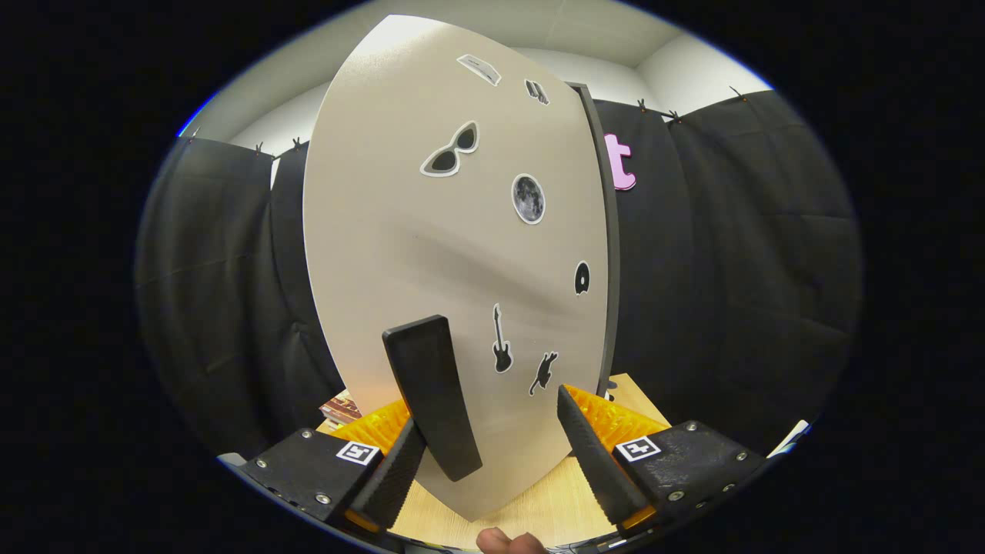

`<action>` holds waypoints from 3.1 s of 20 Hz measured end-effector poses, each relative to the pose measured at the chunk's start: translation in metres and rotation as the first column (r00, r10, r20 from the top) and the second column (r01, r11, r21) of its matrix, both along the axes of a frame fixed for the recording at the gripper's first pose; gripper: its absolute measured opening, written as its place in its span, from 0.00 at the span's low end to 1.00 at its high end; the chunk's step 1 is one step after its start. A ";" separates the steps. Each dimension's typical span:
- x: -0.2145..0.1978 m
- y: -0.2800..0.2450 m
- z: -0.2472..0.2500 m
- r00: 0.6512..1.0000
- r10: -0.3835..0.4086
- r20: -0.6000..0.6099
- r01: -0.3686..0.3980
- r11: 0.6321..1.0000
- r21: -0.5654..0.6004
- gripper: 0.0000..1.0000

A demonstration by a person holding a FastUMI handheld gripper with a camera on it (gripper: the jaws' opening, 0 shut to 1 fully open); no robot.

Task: Open the shoe cabinet door, grab the shoes and put them into the shoe cabinet, then close the shoe cabinet door.

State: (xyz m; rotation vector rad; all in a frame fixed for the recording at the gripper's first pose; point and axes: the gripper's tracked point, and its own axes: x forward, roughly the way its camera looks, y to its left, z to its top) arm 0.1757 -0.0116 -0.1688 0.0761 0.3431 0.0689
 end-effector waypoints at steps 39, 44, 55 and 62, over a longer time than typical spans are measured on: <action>0.140 0.130 -0.021 0.986 0.165 -0.015 -0.164 0.985 0.045 0.98; 0.142 0.131 -0.022 0.987 0.160 -0.019 -0.159 0.986 0.050 0.98; 0.139 0.133 -0.029 0.986 0.148 -0.074 -0.141 0.986 0.093 0.98; 0.096 0.126 -0.010 0.990 0.125 -0.072 -0.116 0.986 0.118 0.95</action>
